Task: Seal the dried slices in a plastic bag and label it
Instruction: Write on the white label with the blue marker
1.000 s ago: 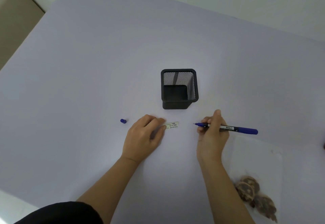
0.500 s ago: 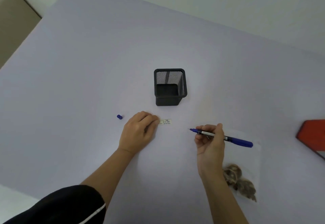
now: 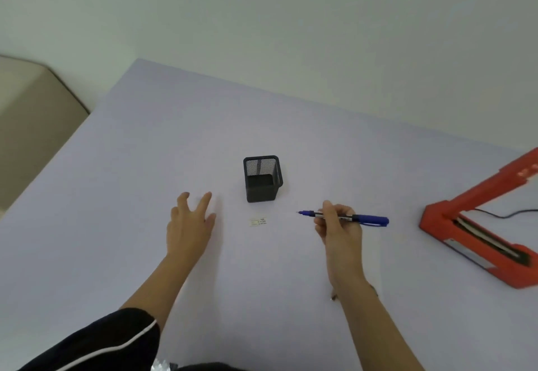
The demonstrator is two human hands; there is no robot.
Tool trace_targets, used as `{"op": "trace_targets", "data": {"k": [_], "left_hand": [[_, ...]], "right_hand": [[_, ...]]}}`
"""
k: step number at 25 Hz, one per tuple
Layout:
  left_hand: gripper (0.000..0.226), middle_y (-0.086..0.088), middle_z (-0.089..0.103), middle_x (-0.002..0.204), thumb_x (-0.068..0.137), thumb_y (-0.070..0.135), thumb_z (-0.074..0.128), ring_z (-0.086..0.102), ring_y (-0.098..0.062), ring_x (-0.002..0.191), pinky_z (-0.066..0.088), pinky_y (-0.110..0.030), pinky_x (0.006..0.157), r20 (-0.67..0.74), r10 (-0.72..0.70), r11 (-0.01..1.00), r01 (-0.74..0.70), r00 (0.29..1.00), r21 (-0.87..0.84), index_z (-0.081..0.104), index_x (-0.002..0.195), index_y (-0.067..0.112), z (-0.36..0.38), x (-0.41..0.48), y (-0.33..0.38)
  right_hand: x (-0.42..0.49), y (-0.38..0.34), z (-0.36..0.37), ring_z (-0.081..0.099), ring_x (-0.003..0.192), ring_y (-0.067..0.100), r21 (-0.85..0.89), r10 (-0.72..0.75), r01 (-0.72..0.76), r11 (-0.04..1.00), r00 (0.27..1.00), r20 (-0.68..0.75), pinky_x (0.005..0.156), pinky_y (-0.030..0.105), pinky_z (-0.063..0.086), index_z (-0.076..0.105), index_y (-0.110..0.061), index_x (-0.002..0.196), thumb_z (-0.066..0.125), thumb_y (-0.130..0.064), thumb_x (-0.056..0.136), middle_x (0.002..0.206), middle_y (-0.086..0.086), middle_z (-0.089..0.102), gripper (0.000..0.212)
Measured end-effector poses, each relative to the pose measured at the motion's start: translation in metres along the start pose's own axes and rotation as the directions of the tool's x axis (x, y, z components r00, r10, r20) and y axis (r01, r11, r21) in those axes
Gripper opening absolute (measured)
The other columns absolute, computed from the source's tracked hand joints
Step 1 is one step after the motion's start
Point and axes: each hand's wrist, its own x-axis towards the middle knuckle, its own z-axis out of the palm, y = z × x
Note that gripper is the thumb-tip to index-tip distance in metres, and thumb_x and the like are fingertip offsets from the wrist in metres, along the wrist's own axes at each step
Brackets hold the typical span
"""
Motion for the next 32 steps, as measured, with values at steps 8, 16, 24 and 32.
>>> {"op": "trace_targets", "data": {"k": [8,16,24,32], "left_hand": [[0.02,-0.018,0.057,0.11,0.091,0.004,0.048,0.057,-0.032,0.095,0.043,-0.031,0.079,0.085,0.057,0.961,-0.032,0.995,-0.273,0.061,0.105,0.0,0.005,0.001,-0.012],[0.014,-0.004,0.069,0.085,0.088,0.006,0.059,0.068,-0.013,0.078,0.055,-0.018,0.071,0.281,0.053,0.208,0.265,0.958,-0.942,0.068,0.097,0.013,-0.089,-0.043,0.071],[0.012,-0.006,0.071,0.083,0.088,0.009,0.06,0.067,-0.011,0.073,0.055,-0.017,0.07,0.264,0.143,0.24,0.225,0.954,-0.944,0.07,0.092,0.013,-0.112,-0.049,0.092],[0.008,-0.001,0.071,0.071,0.084,0.009,0.064,0.066,-0.012,0.069,0.056,-0.02,0.07,0.241,0.191,0.255,0.188,0.952,-0.948,0.071,0.084,0.014,-0.112,-0.051,0.094]], "right_hand": [[-0.012,-0.02,0.01,0.064,0.062,0.006,-0.016,0.018,-0.017,1.0,0.998,0.059,0.061,0.014,0.054,0.058,-0.007,0.083,0.059,-0.017,0.089,0.072,0.002,0.063,0.012],[-0.018,-0.032,0.019,0.064,0.057,0.004,0.162,0.067,-0.086,0.983,0.991,0.119,0.058,0.013,0.053,0.06,-0.012,0.074,0.054,-0.015,0.092,0.058,-0.008,0.067,0.019],[-0.019,-0.034,0.019,0.062,0.056,0.004,0.14,0.051,-0.072,0.988,0.987,0.15,0.061,0.013,0.054,0.06,-0.014,0.076,0.056,-0.015,0.09,0.057,-0.009,0.065,0.014],[-0.02,-0.028,0.021,0.06,0.06,0.006,0.129,-0.009,-0.019,0.991,0.976,0.217,0.062,0.014,0.052,0.059,-0.01,0.08,0.058,-0.006,0.088,0.066,-0.003,0.063,0.009]]}}
